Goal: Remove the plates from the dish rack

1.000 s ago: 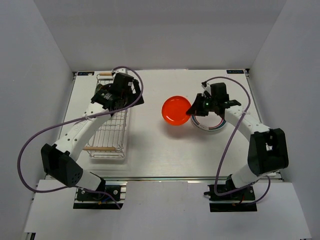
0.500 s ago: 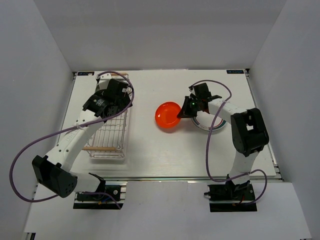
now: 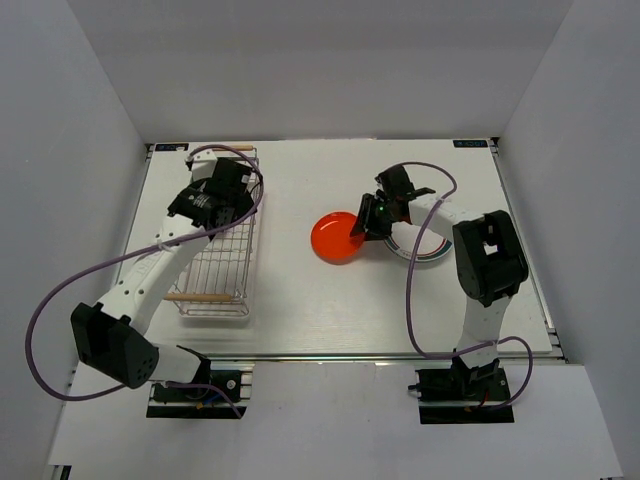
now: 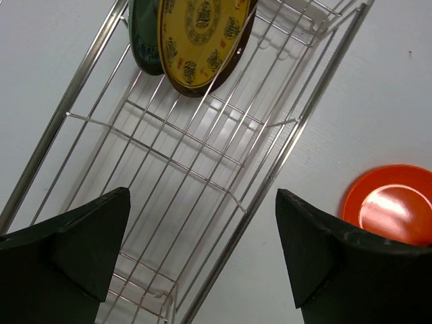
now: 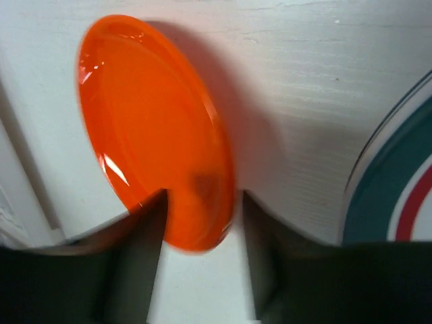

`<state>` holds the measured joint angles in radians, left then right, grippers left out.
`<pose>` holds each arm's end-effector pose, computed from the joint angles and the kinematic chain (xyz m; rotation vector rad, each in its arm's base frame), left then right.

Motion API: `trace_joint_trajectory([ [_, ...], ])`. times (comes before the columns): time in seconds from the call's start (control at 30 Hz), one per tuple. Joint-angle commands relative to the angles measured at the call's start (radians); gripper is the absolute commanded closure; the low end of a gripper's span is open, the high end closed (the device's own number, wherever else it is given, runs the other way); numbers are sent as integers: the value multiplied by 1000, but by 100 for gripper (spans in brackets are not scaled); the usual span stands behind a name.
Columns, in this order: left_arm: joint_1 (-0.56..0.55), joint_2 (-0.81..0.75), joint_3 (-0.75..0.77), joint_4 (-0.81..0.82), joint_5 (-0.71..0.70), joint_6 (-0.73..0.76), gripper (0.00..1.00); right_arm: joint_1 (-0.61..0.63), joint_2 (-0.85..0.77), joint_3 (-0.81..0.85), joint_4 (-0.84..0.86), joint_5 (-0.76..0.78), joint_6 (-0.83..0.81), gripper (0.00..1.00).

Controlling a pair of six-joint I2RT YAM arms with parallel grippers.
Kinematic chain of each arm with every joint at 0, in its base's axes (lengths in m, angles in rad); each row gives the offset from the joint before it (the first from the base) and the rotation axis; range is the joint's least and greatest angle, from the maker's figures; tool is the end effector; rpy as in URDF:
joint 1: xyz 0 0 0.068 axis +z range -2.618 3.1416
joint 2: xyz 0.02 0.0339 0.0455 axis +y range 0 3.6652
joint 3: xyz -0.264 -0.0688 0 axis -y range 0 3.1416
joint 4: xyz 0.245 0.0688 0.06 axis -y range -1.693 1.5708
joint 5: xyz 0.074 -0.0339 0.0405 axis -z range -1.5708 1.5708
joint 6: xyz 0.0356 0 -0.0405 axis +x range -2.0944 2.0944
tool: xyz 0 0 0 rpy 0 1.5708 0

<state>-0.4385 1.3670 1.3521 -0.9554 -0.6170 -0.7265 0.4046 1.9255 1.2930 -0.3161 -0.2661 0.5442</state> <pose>0.2538 -0.0963 0.3434 -0.5566 2.2514 0.2211 0.3713 0.1692 0.1766 0.0703 2.6220 0.6969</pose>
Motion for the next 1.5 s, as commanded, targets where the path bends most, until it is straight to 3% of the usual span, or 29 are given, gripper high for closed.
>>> trace_joint_trajectory([
  [0.0, 29, 17, -7, 35, 5, -4, 2, 7, -26, 34, -43, 54, -12, 41],
  [0.03, 43, 15, -11, 43, 5, 2, 2, 5, -34, 34, -54, 56, -24, 23],
  [0.07, 56, 14, -16, 61, 3, 7, 2, 5, -51, 38, -66, 68, -26, 11],
  [0.43, 155, 52, -48, 193, -20, 84, 2, 0, -307, -12, -71, 36, -69, 11],
  [0.73, 207, 75, -105, 386, 82, 179, 3, -6, -421, -49, -112, 97, -108, 11],
  [0.93, 225, 130, -103, 428, 95, 200, 13, -13, -444, -64, -146, 142, -118, 11],
  [1.4, 254, 208, -117, 466, 62, 194, 22, -47, -482, -87, -207, 226, -127, 11],
  [1.47, 264, 224, -114, 471, 63, 193, 27, -50, -494, -89, -213, 238, -127, 11],
])
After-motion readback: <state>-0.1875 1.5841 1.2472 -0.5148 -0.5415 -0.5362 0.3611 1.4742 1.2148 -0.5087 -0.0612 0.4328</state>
